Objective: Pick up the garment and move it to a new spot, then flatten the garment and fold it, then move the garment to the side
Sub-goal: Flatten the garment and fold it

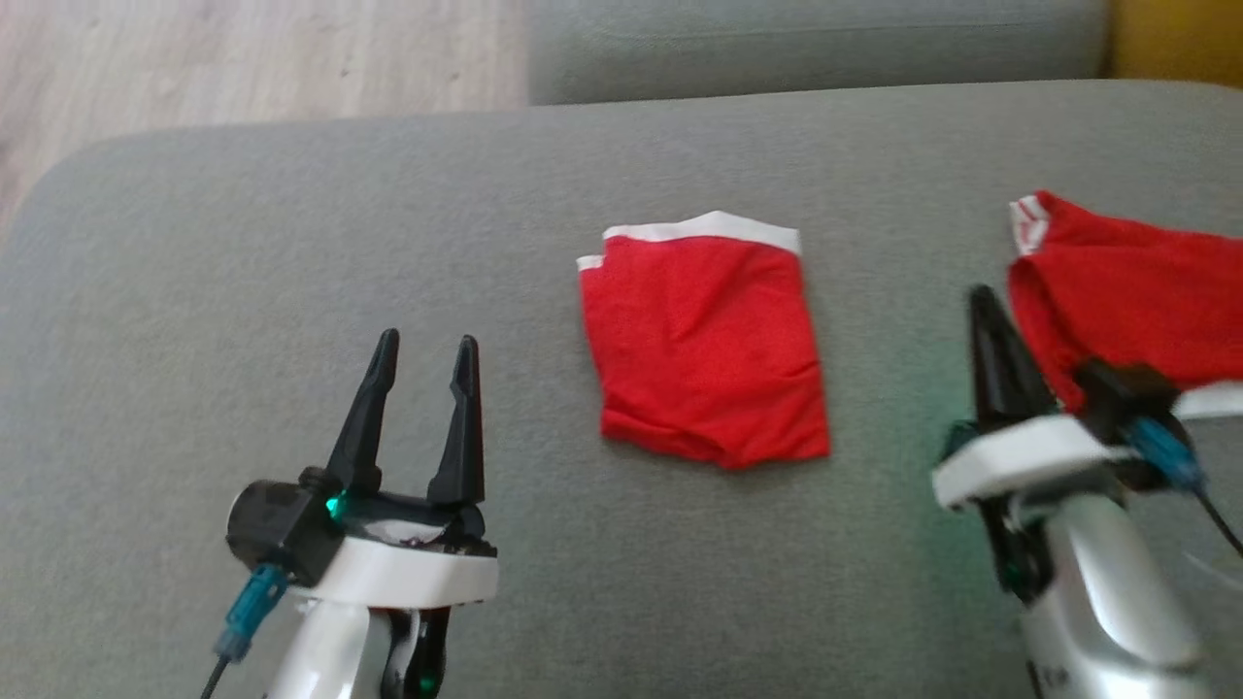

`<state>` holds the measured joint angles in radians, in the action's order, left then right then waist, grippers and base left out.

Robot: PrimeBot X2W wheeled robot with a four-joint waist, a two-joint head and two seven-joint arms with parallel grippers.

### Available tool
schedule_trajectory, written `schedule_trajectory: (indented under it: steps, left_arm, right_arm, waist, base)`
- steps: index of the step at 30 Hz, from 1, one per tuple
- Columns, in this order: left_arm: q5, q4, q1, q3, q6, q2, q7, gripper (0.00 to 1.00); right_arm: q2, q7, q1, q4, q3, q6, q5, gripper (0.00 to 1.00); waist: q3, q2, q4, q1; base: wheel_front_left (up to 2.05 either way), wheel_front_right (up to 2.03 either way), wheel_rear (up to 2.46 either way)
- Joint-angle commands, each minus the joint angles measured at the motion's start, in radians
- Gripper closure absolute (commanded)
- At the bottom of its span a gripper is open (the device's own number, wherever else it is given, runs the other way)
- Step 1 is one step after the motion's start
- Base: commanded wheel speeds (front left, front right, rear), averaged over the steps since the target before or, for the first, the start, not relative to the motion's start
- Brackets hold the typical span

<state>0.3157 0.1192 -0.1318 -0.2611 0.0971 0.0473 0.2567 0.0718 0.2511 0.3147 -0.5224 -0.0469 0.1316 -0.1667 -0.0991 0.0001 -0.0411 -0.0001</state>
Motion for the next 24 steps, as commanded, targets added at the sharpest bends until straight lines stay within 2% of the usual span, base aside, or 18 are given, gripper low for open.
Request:
schedule_trajectory:
  steps: [1, 6, 12, 13, 14, 15, 24]
  left_arm:
    - [-0.01, -0.04, -0.015, 0.035, 0.002, 0.003, 0.005, 0.0]
    - [-0.015, -0.034, 0.002, 0.046, 0.007, 0.003, 0.005, 0.0]
    - [-0.018, -0.035, 0.016, 0.05, 0.011, 0.003, 0.005, 0.0]
    - [-0.018, -0.036, 0.017, 0.051, 0.012, 0.003, 0.005, 0.0]
    - [-0.018, -0.036, 0.019, 0.051, 0.012, 0.003, 0.005, 0.0]
    - [-0.018, -0.036, 0.02, 0.052, 0.013, 0.003, 0.005, 0.0]
    - [-0.022, -0.036, 0.018, 0.045, 0.018, 0.003, 0.005, 0.0]
  right_arm:
    - [-0.016, 0.011, -0.001, 0.073, -0.004, -0.001, 0.016, 1.0]
    - [-0.021, 0.011, -0.126, 0.185, 0.035, -0.001, 0.012, 1.0]
    - [-0.021, 0.011, -0.186, 0.229, 0.047, -0.001, -0.028, 1.0]
    - [-0.021, 0.011, -0.19, 0.235, 0.046, -0.001, -0.028, 0.73]
    - [-0.021, 0.011, -0.192, 0.242, 0.045, -0.001, -0.025, 0.06]
    - [-0.021, 0.011, -0.194, 0.246, 0.045, -0.001, -0.025, 0.0]
    - [-0.021, 0.011, -0.198, 0.259, 0.046, -0.001, -0.024, 0.0]
  waist:
    - [0.015, -0.0001, 0.026, 0.0001]
    - [0.034, -0.0001, 0.054, 0.0001]
    - [0.043, -0.0001, 0.067, 0.0001]
    - [0.043, -0.0001, 0.068, 0.0001]
    - [0.044, -0.0001, 0.068, 0.0001]
    - [0.044, -0.0001, 0.068, 0.0001]
    - [0.039, -0.0001, 0.053, 0.0001]
  base:
    - [0.0, 0.0, 0.0]
    - [0.0, 0.0, 0.0]
    - [0.0, 0.0, 0.0]
    - [0.0, 0.0, 0.0]
    - [0.0, 0.0, 0.0]
    - [0.0, 0.0, 0.0]
    - [0.0, 0.0, 0.0]
